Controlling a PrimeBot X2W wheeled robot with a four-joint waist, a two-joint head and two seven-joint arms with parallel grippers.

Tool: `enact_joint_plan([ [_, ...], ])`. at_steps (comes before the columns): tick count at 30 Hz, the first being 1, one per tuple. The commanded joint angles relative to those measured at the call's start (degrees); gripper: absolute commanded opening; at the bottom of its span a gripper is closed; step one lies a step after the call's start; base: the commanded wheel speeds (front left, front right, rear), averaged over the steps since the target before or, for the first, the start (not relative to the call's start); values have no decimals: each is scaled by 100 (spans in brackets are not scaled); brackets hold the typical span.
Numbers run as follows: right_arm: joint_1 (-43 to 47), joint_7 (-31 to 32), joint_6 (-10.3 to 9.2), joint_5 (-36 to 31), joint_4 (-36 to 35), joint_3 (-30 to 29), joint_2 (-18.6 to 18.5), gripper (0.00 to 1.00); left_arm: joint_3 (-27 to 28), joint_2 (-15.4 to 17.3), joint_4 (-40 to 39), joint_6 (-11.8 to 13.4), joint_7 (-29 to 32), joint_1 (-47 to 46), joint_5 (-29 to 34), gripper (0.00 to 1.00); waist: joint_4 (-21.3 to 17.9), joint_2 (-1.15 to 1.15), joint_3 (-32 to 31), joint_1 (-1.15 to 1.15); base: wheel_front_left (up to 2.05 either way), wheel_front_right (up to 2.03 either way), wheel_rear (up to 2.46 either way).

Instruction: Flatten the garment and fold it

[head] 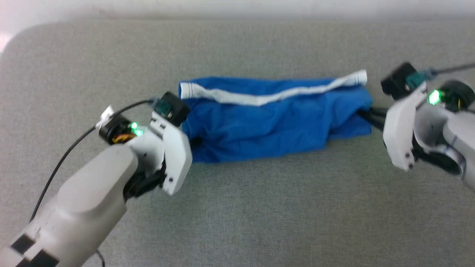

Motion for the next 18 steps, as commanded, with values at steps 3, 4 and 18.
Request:
enact_joint_plan([
  [3,500,-237,-5,-78,-433,17,-393,0,39,249,-429,108,-175,571,-142,0,-132,-1,-512,-1,0,0,0],
  [4,643,-309,-5,-83,-561,17,-502,0,45,300,-574,168,-208,741,-195,0,-145,-1,-574,-1,0,0,0],
  [18,2566,-479,-5,32,-1014,-162,-939,4,-272,534,-1087,723,-397,2203,-355,15,-311,-1,-779,-1,0,0,0],
])
